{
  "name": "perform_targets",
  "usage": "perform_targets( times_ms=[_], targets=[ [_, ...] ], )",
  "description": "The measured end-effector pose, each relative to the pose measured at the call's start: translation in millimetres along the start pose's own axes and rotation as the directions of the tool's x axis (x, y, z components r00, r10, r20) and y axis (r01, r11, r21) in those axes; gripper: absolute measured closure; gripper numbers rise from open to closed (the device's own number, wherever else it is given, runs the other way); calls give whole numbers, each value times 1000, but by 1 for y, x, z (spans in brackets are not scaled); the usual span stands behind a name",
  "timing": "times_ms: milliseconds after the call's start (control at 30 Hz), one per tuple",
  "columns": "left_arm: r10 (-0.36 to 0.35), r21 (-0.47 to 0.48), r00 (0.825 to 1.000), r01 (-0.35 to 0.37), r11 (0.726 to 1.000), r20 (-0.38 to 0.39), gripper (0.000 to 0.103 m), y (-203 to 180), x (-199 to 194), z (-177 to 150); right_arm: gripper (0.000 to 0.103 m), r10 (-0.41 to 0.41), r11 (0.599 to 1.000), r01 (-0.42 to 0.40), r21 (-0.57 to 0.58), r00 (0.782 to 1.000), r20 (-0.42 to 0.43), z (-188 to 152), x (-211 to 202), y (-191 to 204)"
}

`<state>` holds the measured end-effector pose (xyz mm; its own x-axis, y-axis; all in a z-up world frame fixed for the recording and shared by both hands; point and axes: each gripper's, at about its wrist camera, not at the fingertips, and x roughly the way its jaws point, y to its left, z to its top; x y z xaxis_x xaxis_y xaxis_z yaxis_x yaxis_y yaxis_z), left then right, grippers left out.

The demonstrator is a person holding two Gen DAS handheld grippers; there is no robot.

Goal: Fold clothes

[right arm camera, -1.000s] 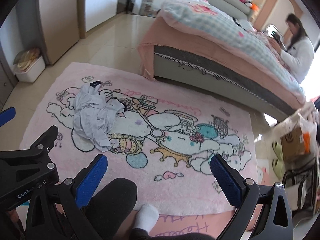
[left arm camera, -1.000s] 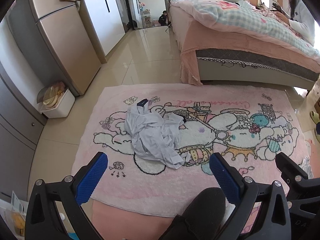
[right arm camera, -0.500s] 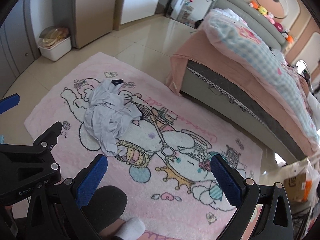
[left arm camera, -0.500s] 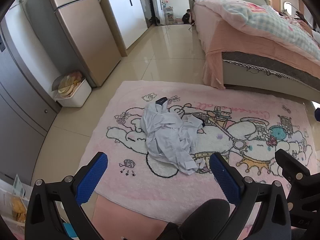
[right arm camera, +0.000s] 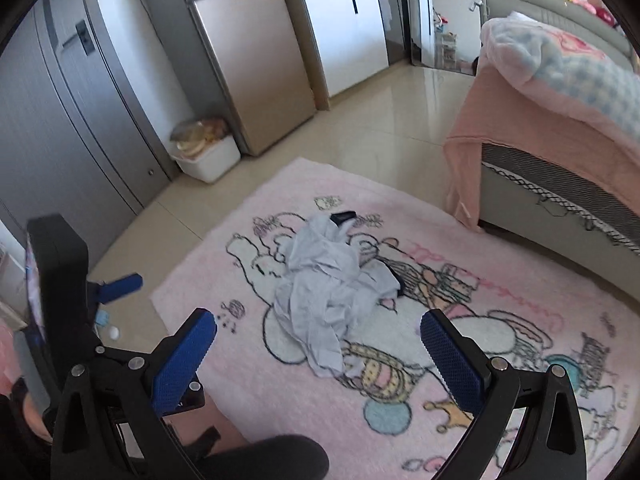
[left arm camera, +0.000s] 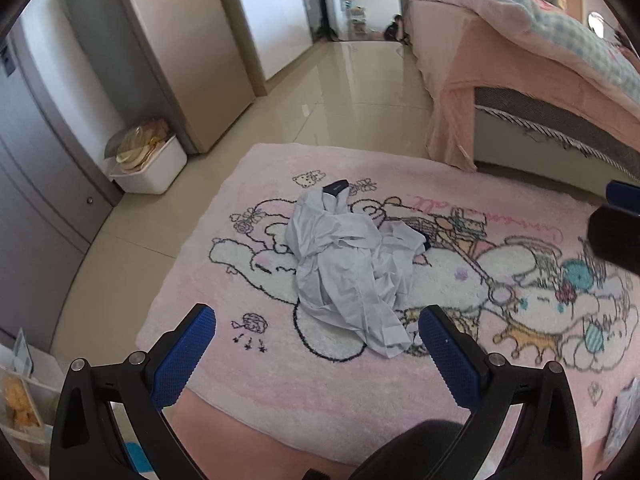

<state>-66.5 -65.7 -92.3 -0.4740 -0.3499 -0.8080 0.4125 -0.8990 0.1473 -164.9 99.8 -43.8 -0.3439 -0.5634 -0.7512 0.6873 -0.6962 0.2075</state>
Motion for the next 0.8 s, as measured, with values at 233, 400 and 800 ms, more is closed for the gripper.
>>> perform_targets(
  times_ms=[233,400,800],
  targets=[
    [48,-69,998,-45,997,47,0,18,38,-11,0,2,993,5,119,998,-56,-2,42,-43],
    [56,-83,998,-53,995,35,0,23,79,-24,0,167,939,-118,323,978,-128,-15,94,-80],
    [-54,-91,994,46,995,-92,0,-5,207,-47,0,279,758,-118,641,948,-156,-77,213,-134]
  ],
)
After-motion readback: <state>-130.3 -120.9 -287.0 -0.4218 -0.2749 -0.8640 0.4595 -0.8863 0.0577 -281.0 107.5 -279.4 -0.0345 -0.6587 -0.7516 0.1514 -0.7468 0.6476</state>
